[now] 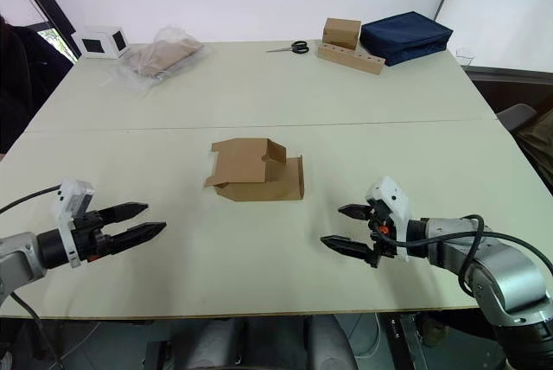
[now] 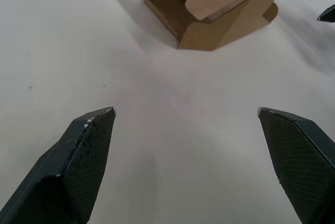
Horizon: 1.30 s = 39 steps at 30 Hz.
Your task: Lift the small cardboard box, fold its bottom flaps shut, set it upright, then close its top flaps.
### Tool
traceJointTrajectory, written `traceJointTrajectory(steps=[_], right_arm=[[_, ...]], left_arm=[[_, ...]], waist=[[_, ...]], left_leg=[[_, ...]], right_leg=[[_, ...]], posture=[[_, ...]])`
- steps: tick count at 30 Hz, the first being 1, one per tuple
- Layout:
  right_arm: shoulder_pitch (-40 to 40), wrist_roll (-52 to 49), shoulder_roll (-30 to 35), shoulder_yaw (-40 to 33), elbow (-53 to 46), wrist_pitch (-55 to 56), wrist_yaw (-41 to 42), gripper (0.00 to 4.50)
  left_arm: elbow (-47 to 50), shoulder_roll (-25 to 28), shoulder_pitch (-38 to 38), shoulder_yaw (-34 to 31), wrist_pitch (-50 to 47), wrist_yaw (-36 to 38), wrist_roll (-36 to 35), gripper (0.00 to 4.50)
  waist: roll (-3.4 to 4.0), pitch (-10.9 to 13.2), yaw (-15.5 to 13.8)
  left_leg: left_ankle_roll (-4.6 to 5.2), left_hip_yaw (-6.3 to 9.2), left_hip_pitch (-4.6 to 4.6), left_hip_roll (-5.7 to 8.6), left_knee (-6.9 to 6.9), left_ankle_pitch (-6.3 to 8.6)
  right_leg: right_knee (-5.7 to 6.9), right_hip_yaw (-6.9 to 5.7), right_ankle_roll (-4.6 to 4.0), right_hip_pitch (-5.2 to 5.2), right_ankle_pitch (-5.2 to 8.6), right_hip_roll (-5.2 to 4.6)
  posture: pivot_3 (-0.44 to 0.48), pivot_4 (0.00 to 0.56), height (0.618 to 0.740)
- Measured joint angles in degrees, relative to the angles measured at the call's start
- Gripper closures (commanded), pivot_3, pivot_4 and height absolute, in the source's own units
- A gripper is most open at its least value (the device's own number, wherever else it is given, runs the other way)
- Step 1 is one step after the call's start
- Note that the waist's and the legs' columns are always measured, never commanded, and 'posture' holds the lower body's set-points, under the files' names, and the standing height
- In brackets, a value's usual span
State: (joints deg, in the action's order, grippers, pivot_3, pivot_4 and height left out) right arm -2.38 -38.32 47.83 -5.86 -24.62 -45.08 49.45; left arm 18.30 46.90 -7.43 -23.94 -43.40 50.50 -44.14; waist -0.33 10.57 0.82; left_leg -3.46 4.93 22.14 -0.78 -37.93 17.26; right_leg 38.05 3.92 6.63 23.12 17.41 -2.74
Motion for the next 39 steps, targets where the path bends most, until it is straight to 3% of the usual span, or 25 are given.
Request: traceJointTrajectory(steps=[9,16,21,28,34,39], right_arm=[[0.4,4.4,-0.6,-1.5,-1.0,6.0,-2.0,0.08],[-4.7,5.6,-0.5,-0.7,-4.8,6.6,-2.8,0.08],[-8.8,6.6,-1.6,3.8,-9.6,5.5,-5.2,0.08],[-10.3,7.7,-3.5,7.9,-12.8,2.7,-9.5,0.08],[-10.9,7.6,-4.8,8.9,-15.8,0.2,-12.6,0.08],[-9.8,7.7,-5.1,8.8,-16.3,-0.6,-13.8,0.08]], left_arm=[[-7.9,3.5,9.0,0.3,-7.5,0.3,-2.7,0.03],[-21.5,5.4,25.6,6.8,-18.1,4.6,-4.8,0.03],[-32.4,0.5,39.0,14.4,-25.2,8.4,-4.9,0.03],[-47.9,-6.6,50.2,20.0,-27.2,11.7,-1.5,0.03],[-60.2,-9.8,56.8,23.7,-25.9,17.6,3.4,0.03],[-64.3,-11.4,59.9,25.1,-25.8,21.0,6.4,0.03]], waist=[[0.0,0.0,0.1],[0.0,0.0,0.3],[-0.01,0.0,0.2],[-0.01,0.0,0.4],[-0.01,0.0,0.5],[-0.01,0.0,0.3]], left_leg=[[0.0,0.01,0.01,0.0,0.0,0.0],[0.0,0.02,0.04,0.01,-0.01,0.0],[-0.01,0.04,0.07,0.04,-0.09,-0.01],[-0.02,0.05,0.16,0.05,-0.12,-0.02],[-0.04,0.05,0.2,0.06,-0.14,-0.03],[-0.02,0.05,0.21,0.07,-0.14,-0.02]], right_leg=[[0.02,-0.01,0.0,0.02,0.0,0.02],[0.04,-0.02,0.0,0.07,0.0,0.05],[0.1,-0.04,0.01,0.08,0.0,0.05],[0.16,-0.03,0.01,0.21,0.0,0.06],[0.14,-0.03,0.0,0.25,0.0,0.07],[0.14,-0.03,0.01,0.24,0.0,0.05]], posture=[[0.0,0.15,0.74],[0.0,0.15,0.74],[0.0,0.15,0.74],[0.0,0.15,0.74],[0.0,0.15,0.74],[0.0,0.15,0.74]])
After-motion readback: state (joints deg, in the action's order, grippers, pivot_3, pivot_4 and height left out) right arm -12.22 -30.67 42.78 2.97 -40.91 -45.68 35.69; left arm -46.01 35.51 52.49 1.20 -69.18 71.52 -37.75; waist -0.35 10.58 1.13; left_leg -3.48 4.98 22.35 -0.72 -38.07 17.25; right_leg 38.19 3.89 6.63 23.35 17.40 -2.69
